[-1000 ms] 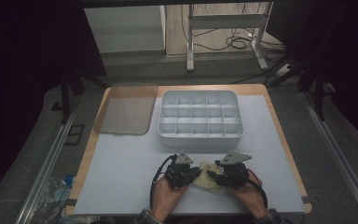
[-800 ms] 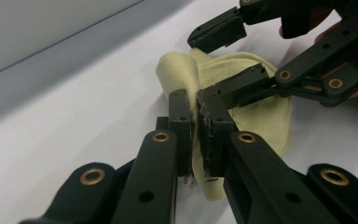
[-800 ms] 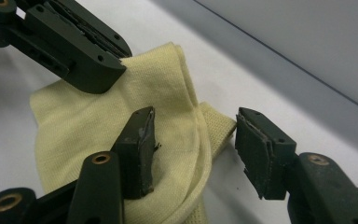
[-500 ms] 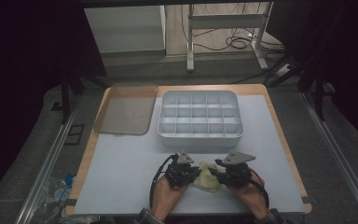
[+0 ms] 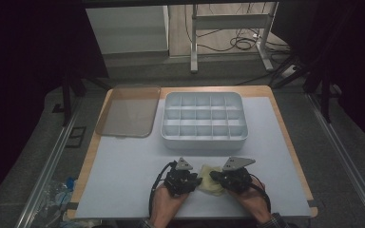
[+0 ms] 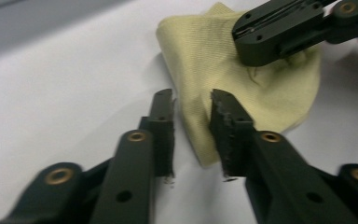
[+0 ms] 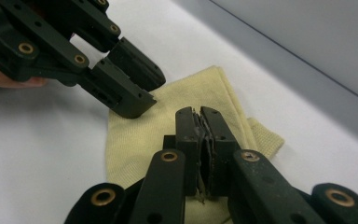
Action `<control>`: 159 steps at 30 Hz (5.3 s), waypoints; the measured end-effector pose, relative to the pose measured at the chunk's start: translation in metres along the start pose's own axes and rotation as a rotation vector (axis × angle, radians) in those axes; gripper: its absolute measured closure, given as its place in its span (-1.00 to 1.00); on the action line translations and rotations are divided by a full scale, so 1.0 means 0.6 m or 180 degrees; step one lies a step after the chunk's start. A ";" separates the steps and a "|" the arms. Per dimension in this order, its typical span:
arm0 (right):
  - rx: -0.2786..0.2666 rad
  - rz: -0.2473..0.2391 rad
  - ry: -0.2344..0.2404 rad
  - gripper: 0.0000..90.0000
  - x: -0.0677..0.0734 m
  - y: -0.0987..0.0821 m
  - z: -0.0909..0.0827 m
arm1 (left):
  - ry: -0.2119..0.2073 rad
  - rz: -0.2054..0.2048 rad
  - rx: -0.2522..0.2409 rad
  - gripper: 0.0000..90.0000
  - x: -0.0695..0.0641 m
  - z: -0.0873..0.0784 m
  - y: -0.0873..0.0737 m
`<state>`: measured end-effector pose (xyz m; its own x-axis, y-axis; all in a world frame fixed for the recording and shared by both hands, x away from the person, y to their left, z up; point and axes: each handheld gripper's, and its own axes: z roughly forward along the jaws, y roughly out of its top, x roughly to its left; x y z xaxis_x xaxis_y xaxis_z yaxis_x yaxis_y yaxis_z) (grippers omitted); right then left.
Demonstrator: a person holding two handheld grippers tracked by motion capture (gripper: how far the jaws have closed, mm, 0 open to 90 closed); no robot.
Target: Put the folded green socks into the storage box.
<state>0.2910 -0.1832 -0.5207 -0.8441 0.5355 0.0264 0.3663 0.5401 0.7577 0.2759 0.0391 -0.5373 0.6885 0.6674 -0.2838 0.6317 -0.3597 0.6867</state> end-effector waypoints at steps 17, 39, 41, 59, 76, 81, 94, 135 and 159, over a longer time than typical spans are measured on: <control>0.0021 0.0082 0.0022 0.99 -0.005 -0.012 0.012 | -0.0064 0.0208 -0.0199 0.92 -0.024 -0.018 0.030; 0.0015 0.0163 -0.0312 0.48 -0.028 -0.023 -0.077 | -0.0089 0.0370 -0.0157 0.90 -0.046 -0.018 0.044; 0.0018 0.0179 -0.0297 0.47 -0.028 -0.028 -0.074 | -0.0093 0.0369 -0.0154 0.90 -0.047 -0.017 0.045; 0.0092 0.0230 -0.0323 0.48 -0.039 -0.042 -0.055 | -0.0318 0.0424 -0.0136 0.88 -0.066 -0.008 0.051; 0.0008 0.0329 -0.0426 0.33 -0.058 -0.039 -0.076 | -0.0512 0.0472 -0.0029 0.81 -0.091 0.032 0.047; -0.0092 0.0341 -0.0456 0.26 -0.063 -0.030 -0.090 | -0.0546 0.0481 0.0012 0.72 -0.093 0.043 0.044; -0.0207 0.0287 -0.0263 0.11 -0.048 -0.005 -0.076 | -0.0567 0.0554 0.0004 0.59 -0.092 0.049 0.041; -0.0039 0.0129 -0.0418 0.25 -0.041 -0.033 -0.042 | 0.0075 0.0572 -0.0047 -0.39 -0.047 0.037 0.021; 0.0008 0.0204 -0.0467 0.17 -0.023 -0.041 -0.065 | 0.0145 0.0585 -0.0120 -0.56 -0.042 0.017 0.029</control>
<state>0.2783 -0.2293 -0.5142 -0.7528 0.6579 -0.0210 0.4188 0.5033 0.7558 0.2730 0.0091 -0.5252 0.7736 0.6220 -0.1213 0.4826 -0.4542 0.7489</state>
